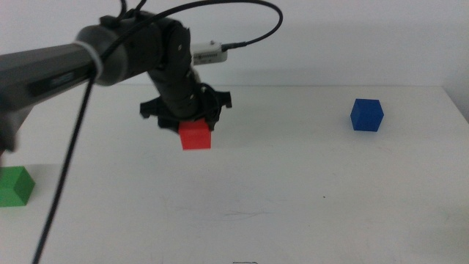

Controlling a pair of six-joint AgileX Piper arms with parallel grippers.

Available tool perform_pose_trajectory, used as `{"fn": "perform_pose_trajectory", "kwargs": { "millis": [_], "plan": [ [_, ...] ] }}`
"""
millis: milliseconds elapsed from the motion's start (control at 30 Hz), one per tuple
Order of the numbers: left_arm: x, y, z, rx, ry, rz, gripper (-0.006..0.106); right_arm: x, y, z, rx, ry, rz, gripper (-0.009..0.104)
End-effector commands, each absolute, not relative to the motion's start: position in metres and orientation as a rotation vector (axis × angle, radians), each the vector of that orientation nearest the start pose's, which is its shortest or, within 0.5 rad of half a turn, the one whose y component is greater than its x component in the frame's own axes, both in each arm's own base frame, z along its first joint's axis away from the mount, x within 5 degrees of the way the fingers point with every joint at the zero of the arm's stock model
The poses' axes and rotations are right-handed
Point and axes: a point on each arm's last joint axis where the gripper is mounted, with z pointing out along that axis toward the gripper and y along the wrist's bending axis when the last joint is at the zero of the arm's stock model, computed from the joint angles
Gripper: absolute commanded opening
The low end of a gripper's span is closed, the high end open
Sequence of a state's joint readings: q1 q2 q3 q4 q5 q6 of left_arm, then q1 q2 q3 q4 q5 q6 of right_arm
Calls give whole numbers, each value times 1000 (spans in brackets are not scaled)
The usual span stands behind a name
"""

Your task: Stack red cubes first, then green, then blue cubes in a specific spot.

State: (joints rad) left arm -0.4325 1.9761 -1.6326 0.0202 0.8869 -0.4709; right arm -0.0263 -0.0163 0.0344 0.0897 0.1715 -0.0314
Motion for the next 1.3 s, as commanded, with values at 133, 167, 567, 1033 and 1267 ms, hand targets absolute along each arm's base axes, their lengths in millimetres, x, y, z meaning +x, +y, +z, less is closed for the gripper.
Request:
{"fn": "perform_pose_trajectory", "kwargs": {
  "millis": [133,167,567,1033,1267],
  "plan": [
    [341,-184,276,-128,2648,-320,-2,54,-1,203,46,1553,21,94],
    [337,-187,274,-129,2662,-313,-2,54,-1,203,46,1553,21,94],
    [311,-257,242,-81,2681,-370,-2,54,-1,203,46,1553,21,94],
    [321,-270,199,-63,2727,-335,-2,54,-1,203,46,1553,21,94],
    [321,-271,193,-91,2742,-330,-2,54,-1,203,46,1553,21,94]
  ]
}}
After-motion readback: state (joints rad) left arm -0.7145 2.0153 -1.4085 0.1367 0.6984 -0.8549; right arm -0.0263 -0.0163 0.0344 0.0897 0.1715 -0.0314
